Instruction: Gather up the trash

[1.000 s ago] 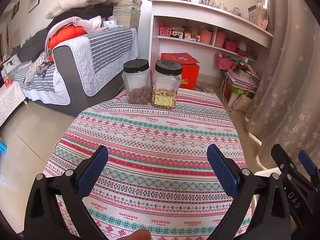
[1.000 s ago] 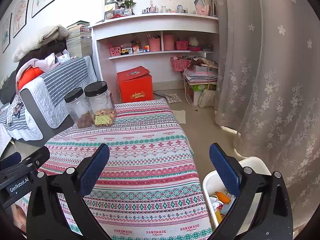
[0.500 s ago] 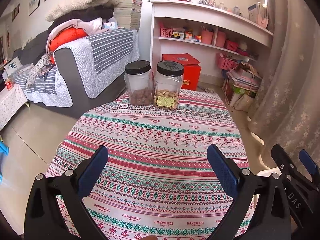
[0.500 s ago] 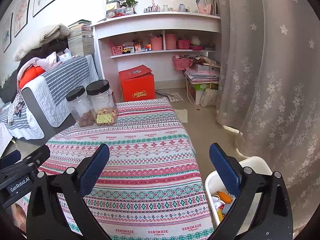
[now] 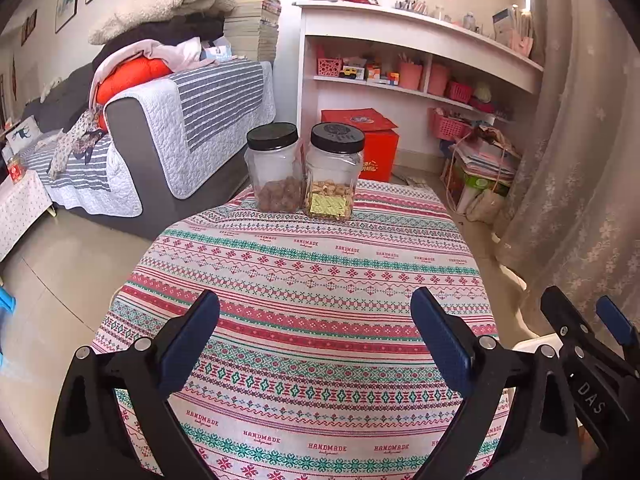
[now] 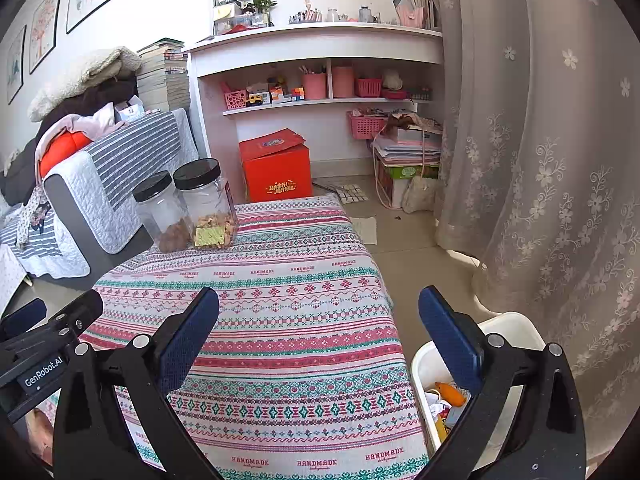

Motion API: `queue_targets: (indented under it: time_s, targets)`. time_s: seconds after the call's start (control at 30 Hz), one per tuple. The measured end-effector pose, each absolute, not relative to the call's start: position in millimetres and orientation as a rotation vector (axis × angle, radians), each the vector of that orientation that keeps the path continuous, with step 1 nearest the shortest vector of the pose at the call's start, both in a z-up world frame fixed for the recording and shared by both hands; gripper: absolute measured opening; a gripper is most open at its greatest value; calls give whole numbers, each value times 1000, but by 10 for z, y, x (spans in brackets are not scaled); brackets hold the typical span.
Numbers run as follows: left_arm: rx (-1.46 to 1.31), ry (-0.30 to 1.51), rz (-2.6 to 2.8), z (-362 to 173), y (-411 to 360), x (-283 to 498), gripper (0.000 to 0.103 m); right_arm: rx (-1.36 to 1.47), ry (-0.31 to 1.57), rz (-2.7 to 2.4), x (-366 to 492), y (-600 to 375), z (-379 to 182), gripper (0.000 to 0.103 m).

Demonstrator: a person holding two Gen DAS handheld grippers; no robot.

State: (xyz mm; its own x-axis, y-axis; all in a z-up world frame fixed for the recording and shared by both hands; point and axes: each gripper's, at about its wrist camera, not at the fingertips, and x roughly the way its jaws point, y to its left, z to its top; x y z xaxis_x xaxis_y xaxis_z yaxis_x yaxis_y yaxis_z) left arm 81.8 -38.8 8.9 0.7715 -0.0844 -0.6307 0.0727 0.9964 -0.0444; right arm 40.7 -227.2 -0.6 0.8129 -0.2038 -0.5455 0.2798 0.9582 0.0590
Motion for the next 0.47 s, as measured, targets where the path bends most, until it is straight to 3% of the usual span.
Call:
queue_targets:
  time_s: [0.03,0.23,0.33,0.47]
  targets:
    - [-12,680,-89,92,-397,811,86,139,565,-259,406,-2273,-6,96]
    - [-15,683,-90,90,-406,818,86,141,561,-262,405,-2278,7,96]
    - [-8,688,-75,112,-414,815,93,143,560,-263,410,-2284,18,96]
    - [14,677,-64,130,-449,791,93,147,555,-269,401,-2304,27,96]
